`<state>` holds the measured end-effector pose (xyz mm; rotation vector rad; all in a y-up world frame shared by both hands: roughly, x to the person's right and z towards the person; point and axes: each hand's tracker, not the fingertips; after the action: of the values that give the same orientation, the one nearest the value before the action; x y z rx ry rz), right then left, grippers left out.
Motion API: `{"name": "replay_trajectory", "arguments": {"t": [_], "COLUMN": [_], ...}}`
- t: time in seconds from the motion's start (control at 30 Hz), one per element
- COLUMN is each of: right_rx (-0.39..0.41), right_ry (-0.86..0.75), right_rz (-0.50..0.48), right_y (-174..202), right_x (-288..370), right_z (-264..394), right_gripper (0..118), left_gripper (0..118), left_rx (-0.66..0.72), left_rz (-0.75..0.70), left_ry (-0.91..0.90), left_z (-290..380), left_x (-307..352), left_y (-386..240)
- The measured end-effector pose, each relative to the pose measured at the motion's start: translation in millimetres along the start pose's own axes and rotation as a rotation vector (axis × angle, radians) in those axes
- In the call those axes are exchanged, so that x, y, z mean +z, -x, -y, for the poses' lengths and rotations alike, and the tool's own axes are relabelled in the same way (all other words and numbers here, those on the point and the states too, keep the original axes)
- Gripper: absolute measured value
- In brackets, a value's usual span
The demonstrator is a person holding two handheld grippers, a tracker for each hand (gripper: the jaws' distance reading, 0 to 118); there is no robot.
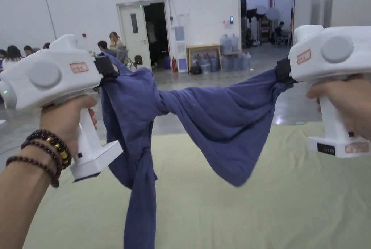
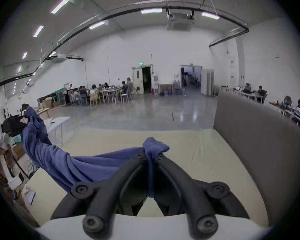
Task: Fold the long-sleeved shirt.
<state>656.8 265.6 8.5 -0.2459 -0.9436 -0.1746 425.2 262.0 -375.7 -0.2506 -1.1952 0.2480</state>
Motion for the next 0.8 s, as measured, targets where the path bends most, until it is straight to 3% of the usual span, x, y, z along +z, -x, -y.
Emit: {"name": "replay_trajectory", "arguments": {"t": [0.13, 0.3, 0.4, 0.6, 0.73, 0.8], "right_rx": [-0.059, -0.098, -0.095, -0.197, -0.140, -0.153], "right_ry": [0.004, 0.031, 0.109, 0.347, 0.481, 0.494], "right_rz": [0.017, 0.021, 0.038, 0.034, 0.048, 0.042], "right_y": [-6, -15, -25, -43, -47, -49], "right_x": [-42, -80, -113, -172, -170, -160], "right_z": [-32, 3, 54, 207, 285, 309], "right_gripper": [6, 6, 6, 6, 6, 6], "left_gripper": [15, 15, 15, 15, 15, 15], "left_rx": [-0.027, -0.041, -0.055, -0.006, -0.019, -0.039], "left_rz": [-0.023, -0.051, -0.068, -0.121, -0.112, -0.123], "left_ry": [-0.009, 0.019, 0.116, 0.337, 0.436, 0.442], "left_z": [-18, 21, 77, 226, 295, 314], "left_x": [-45, -75, -88, -98, -76, -60], "left_y": [-5, 2, 16, 60, 79, 85]}}
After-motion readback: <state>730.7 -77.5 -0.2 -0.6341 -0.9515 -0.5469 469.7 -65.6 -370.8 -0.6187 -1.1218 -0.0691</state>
